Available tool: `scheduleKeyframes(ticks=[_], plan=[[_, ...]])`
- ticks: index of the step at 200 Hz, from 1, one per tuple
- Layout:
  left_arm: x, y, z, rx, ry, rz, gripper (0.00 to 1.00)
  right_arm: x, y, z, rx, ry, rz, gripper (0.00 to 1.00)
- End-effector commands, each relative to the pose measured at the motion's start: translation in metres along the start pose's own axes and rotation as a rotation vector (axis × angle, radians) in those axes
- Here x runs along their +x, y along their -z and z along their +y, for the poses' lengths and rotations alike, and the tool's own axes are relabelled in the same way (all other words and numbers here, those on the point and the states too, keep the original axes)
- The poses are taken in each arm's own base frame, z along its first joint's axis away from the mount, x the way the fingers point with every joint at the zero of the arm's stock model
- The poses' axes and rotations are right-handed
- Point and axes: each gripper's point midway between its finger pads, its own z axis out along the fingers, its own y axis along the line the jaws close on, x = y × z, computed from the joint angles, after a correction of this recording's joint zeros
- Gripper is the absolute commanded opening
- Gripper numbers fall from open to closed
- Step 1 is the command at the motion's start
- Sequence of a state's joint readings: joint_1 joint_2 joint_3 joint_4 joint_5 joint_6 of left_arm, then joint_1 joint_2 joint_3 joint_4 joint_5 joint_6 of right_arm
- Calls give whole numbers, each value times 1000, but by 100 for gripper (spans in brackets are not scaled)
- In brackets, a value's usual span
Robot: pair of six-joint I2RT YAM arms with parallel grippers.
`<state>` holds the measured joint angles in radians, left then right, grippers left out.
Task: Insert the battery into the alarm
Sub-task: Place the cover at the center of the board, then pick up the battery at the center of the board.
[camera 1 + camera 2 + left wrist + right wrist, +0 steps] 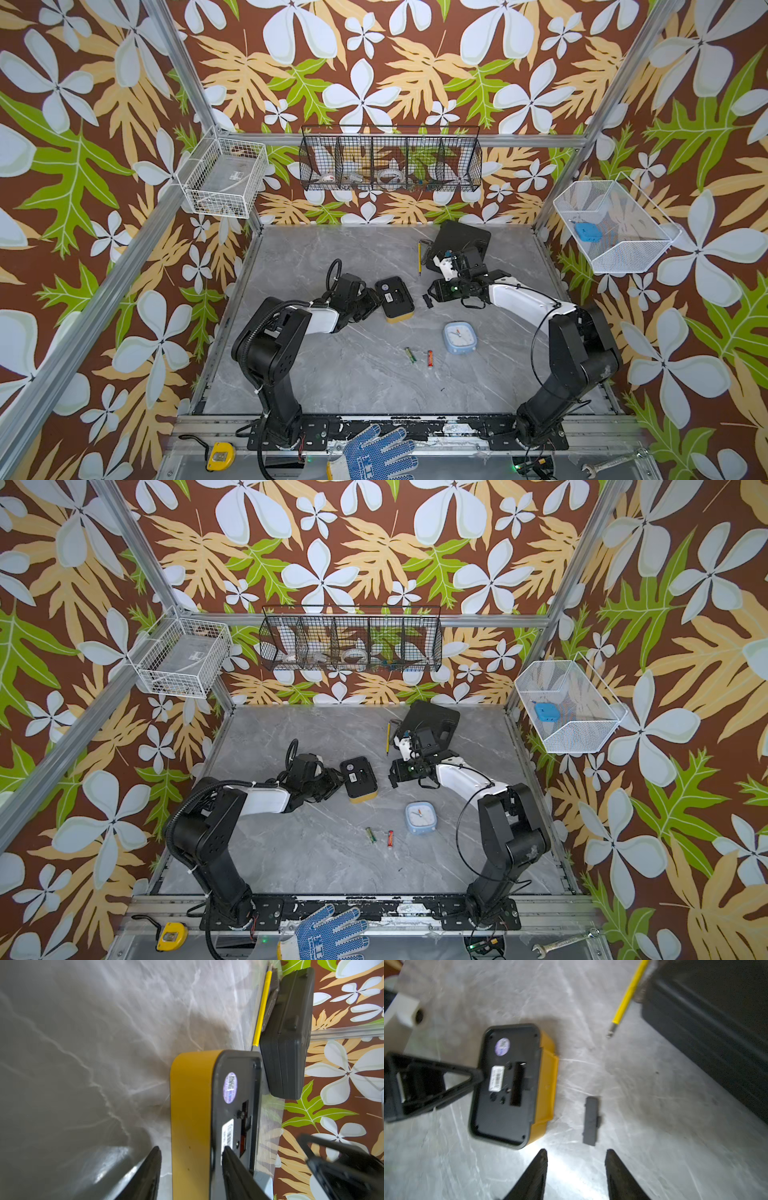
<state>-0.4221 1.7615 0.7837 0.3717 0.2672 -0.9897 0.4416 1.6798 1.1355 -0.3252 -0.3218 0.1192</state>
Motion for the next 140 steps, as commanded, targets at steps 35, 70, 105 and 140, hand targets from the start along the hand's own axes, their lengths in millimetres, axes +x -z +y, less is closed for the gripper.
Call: scheduleKeyframes(ticks=[35, 70, 105, 140], plan=[[-16, 22, -19, 1, -110, -70, 61, 86, -24, 67, -1, 251, 327, 45], [-23, 40, -25, -13, -163, -117, 62, 103, -32, 82, 4, 247, 371, 46], [-21, 48, -24, -11, -173, -125, 63, 111, -40, 96, 3, 283, 398, 47], [-20, 51, -24, -16, -192, -124, 63, 117, -48, 89, 66, 303, 435, 46]])
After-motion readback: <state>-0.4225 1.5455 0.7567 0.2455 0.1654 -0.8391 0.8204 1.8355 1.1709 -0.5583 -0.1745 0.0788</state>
